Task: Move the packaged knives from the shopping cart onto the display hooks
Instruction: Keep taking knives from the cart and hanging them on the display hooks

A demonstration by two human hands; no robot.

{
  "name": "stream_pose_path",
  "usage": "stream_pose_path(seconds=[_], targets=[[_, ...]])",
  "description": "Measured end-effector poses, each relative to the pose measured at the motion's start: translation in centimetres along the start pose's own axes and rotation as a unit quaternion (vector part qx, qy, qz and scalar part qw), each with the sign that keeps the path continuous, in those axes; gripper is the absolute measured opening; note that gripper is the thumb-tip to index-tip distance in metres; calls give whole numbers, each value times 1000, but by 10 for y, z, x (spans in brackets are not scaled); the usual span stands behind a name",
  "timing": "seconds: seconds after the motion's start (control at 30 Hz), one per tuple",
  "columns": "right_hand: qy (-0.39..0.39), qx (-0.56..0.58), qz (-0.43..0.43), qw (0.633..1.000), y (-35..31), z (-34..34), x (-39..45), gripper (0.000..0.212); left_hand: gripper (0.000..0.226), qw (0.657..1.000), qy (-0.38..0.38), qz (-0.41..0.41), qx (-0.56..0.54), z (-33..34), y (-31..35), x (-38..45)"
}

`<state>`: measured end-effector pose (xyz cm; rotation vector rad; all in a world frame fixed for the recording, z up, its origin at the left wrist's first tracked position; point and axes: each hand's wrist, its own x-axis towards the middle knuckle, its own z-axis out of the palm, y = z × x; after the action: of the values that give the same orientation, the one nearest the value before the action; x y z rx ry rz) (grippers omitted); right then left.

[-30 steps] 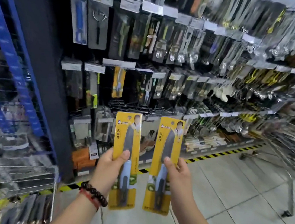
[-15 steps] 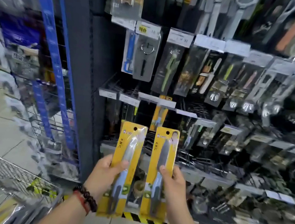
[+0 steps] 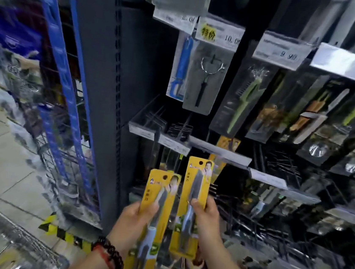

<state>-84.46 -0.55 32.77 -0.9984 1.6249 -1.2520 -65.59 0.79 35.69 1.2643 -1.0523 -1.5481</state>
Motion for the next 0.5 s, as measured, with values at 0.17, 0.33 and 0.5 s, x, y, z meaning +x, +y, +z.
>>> stream_pose_path(seconds=[0.17, 0.33, 0.5], targets=[[6, 5, 5, 1000, 6, 9, 45, 10, 34, 1000, -1, -3, 29, 9, -4, 49], [9, 30, 14, 999, 16, 7, 73, 12, 17, 999, -15, -14, 51, 12, -6, 79], [-9, 56, 12, 998, 23, 4, 96, 18, 28, 997, -18, -22, 68, 19, -9, 91]])
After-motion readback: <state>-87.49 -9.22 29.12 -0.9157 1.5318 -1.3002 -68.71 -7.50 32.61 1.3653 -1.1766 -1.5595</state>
